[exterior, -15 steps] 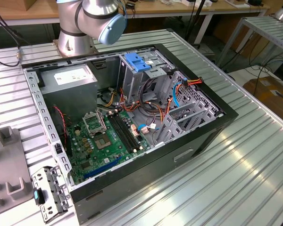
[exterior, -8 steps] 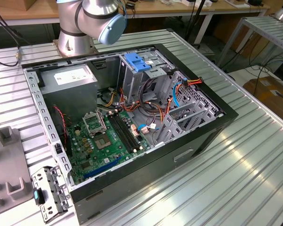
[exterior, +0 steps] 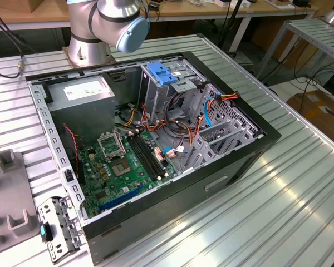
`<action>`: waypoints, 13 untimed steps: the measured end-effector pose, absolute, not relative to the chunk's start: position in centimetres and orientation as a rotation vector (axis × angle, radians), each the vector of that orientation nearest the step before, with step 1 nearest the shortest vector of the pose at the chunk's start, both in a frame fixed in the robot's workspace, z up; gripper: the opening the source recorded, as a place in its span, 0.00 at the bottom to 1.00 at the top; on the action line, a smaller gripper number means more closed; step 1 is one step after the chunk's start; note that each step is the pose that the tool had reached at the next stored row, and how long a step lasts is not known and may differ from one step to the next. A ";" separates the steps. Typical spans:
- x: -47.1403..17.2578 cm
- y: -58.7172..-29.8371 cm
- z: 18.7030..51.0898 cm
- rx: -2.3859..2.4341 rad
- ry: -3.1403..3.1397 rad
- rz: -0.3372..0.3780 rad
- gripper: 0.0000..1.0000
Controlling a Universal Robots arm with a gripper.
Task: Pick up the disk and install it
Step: 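Pick up the disk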
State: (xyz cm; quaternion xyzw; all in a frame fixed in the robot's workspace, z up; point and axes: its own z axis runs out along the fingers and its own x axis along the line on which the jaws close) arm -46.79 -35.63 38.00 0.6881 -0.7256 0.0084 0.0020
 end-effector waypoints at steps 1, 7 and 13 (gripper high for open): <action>-46.8 -35.6 38.1 2.159 -2.276 0.026 0.37; -46.8 -35.6 38.4 2.159 -2.276 0.026 0.37; -46.8 -35.6 38.6 2.159 -2.276 0.026 0.37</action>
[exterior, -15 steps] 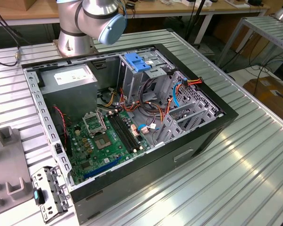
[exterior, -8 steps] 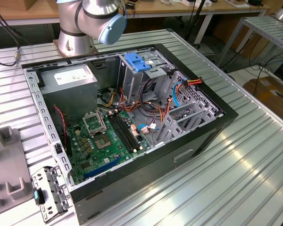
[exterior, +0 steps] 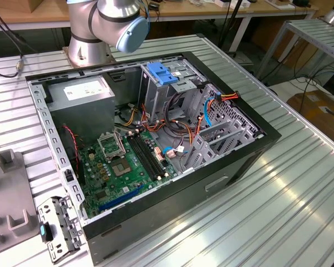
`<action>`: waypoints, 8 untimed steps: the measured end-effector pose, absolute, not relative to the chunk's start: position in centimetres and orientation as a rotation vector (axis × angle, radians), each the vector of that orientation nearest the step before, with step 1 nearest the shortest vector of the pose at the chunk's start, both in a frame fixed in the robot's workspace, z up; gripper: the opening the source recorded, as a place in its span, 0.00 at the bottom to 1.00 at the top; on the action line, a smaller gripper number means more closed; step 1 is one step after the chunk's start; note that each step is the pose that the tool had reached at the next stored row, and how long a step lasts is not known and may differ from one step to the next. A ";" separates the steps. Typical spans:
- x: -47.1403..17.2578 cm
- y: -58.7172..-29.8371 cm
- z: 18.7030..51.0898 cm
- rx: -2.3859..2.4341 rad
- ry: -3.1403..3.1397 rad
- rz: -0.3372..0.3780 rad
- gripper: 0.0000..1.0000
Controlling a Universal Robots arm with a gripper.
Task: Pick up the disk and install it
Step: 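Pick up the disk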
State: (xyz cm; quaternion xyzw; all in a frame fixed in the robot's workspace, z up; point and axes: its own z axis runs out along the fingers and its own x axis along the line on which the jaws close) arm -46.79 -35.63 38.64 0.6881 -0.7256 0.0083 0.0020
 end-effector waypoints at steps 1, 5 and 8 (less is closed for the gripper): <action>-46.8 -35.6 38.7 2.159 -2.277 0.026 0.37; -46.8 -35.6 38.9 2.159 -2.276 0.026 0.37; -46.8 -35.6 39.1 2.159 -2.277 0.026 0.37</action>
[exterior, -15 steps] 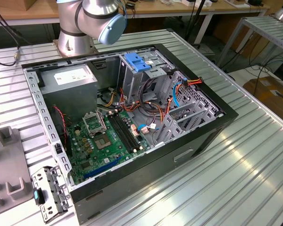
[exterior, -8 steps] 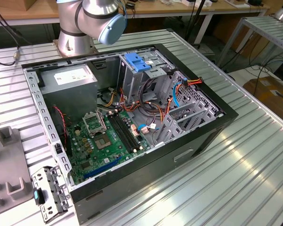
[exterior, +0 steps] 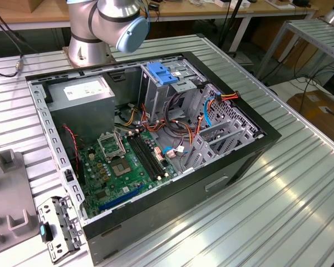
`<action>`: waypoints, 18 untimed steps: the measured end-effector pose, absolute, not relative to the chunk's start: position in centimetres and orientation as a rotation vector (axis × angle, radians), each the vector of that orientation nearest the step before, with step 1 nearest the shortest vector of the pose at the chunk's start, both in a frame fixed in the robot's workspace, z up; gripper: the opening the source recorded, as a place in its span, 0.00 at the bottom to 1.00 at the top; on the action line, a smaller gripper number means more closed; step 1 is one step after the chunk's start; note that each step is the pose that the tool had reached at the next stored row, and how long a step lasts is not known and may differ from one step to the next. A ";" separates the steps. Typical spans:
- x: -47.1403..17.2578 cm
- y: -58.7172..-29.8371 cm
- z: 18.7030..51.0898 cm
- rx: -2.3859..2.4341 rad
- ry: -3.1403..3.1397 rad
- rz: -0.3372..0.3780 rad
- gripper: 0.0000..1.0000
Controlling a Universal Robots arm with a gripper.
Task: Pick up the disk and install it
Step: 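Pick up the disk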
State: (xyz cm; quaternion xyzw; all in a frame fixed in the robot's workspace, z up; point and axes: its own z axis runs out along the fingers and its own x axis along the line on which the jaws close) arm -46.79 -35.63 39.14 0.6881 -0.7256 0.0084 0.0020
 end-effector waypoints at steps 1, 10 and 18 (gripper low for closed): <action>-46.8 -35.6 39.5 2.159 -2.276 0.026 0.37; -46.8 -35.6 40.2 2.159 -2.276 0.026 0.37; -46.8 -35.6 40.8 2.159 -2.277 0.026 0.37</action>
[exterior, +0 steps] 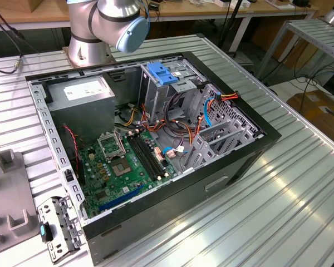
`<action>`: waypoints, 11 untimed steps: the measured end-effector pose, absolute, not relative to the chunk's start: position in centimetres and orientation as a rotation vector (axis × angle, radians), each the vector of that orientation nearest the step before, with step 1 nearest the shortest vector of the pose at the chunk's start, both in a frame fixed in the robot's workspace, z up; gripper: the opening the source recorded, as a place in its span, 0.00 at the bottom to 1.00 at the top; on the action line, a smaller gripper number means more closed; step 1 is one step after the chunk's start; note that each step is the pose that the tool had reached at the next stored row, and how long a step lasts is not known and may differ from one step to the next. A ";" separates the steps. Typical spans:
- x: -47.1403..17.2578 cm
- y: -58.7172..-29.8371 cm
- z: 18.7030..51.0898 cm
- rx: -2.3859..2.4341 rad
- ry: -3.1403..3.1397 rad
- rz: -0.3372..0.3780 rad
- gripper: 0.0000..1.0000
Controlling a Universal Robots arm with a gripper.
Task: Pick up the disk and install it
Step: 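Pick up the disk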
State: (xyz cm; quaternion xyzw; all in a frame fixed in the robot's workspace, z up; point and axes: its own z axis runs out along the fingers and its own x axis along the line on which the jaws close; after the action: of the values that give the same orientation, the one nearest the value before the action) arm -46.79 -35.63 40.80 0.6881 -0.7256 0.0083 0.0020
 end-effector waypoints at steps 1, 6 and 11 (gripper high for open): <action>-46.8 -35.6 40.8 2.159 -2.276 0.026 0.37; -46.8 -35.6 41.3 2.159 -2.276 0.026 0.37; -46.8 -35.6 41.5 2.159 -2.277 0.026 0.37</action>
State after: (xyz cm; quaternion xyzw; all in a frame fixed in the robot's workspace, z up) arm -46.79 -35.63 41.55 0.6881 -0.7256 0.0083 0.0020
